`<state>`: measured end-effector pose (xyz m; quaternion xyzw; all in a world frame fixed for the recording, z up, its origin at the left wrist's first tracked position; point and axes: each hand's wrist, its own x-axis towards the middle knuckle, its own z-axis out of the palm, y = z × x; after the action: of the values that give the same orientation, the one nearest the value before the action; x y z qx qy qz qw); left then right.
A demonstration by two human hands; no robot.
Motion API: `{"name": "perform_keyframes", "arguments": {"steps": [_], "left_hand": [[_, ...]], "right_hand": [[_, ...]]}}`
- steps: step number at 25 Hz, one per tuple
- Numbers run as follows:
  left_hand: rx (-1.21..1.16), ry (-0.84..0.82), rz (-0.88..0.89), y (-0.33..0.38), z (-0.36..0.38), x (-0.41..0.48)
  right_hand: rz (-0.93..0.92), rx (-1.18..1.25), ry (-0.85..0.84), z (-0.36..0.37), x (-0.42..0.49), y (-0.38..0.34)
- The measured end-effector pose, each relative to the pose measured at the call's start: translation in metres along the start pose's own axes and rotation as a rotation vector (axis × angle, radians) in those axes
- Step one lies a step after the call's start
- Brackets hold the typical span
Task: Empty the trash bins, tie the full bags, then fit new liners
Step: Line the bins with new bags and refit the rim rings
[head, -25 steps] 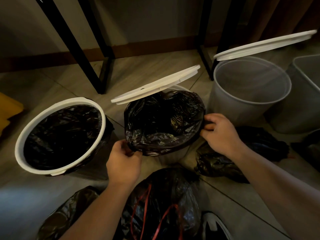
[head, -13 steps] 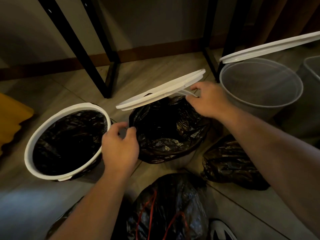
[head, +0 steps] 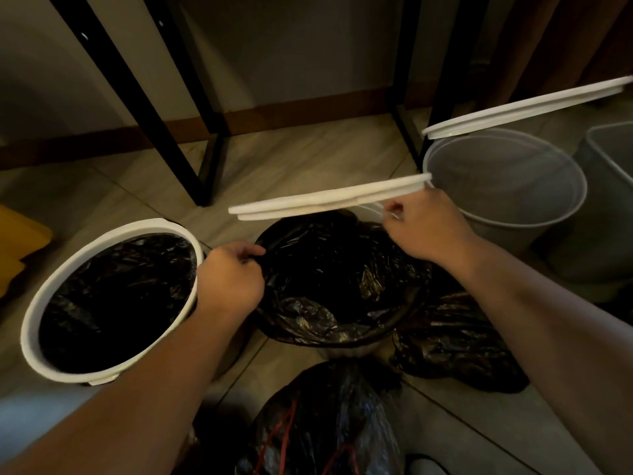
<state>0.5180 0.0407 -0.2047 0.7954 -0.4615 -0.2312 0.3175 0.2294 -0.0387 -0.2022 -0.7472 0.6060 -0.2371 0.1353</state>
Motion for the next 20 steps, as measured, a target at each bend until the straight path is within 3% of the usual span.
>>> {"name": "perform_keyframes", "arguments": {"steps": [3,7,10,12,14,18,20], "left_hand": [[-0.036,0.016,-0.066,0.009,-0.004,0.011],[0.204,-0.026,0.318,0.03,0.007,0.029],[0.294,-0.114,0.443,0.042,0.021,0.047],[0.35,-0.14,0.45,0.048,0.026,0.061],[0.402,-0.147,0.449,0.051,0.03,0.07],[0.432,-0.134,0.485,0.052,0.036,0.082],[0.376,-0.1,0.444,0.051,0.034,0.087]], "right_hand": [[0.12,0.243,-0.03,0.001,0.021,-0.01],[0.143,0.336,-0.111,0.001,0.047,-0.014],[0.097,0.273,-0.318,0.008,0.059,-0.014],[0.053,0.223,-0.326,0.013,0.065,-0.013],[-0.029,0.072,-0.298,0.014,0.067,-0.012],[-0.062,-0.216,-0.546,0.013,0.066,-0.021],[-0.096,-0.367,-0.535,0.016,0.065,-0.023]]}}
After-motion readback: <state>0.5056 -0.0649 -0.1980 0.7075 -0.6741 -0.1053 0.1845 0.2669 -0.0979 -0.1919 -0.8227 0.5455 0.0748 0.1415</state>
